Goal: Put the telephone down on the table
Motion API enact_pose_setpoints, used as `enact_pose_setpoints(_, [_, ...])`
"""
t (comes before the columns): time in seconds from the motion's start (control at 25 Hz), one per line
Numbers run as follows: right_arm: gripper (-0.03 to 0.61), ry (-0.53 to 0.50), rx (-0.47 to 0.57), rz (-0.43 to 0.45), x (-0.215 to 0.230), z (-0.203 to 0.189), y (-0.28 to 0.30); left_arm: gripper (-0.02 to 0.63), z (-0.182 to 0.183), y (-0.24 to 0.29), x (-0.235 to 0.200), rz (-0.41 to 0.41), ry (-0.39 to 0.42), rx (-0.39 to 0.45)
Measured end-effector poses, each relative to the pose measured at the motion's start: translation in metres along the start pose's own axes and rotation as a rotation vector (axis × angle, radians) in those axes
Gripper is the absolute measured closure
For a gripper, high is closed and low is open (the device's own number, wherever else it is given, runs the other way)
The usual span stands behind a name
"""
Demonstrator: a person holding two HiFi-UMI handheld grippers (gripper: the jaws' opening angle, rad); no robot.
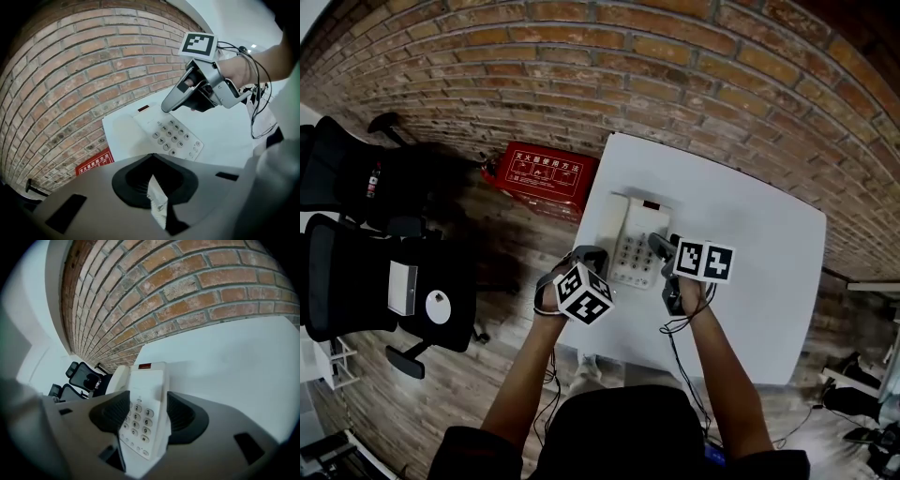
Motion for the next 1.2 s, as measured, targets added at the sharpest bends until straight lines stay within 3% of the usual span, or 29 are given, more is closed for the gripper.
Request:
enact_pose_setpoints(0.12, [0.484,-0.069,0.012,-0.073,-0.004,-0.003,-0.012,0.604,0.001,0.001,0.000,-0.004,0.004,-0.006])
enact_pose_setpoints(0.24, [0.543,-0.140,0.029,-0.107,-0.011,-0.008,-0.021,0.604,0.000,0.001,-0.001,-0.021,-0.005,-0.009])
enact_pose_setpoints(0.44, [0.560,-0.201,0.065,-0.094,-0.027,-0.015,-0.035,0.604,-0.001,-0.003,-0.001,-0.047,-0.010,-0.023])
enact_pose_setpoints(0.68, [0.560,-0.286,0.139,-0.070,-0.049,-0.017,-0.058,0.605,0.011,-0.036,-0.001,-0.037,-0.018,0.064])
enact_pose_setpoints(1.04, [0.565,-0.399,0.297,0.004,-0.098,-0.022,-0.104,0.606,0.023,-0.104,0.001,-0.002,-0.065,0.276])
enact_pose_setpoints(1.2, [0.565,-0.464,0.366,0.034,-0.126,-0.029,-0.129,0.606,0.027,-0.142,0.004,-0.033,-0.120,0.402])
Point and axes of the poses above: the fingertips, and each gripper's own axes: y forward along the fingers, x to its right, z out of its top, the point moved 8 cm from there along -y, backward along the fingers, and after that the axes turned 4 degrees about -x, right-handed, at the moved point
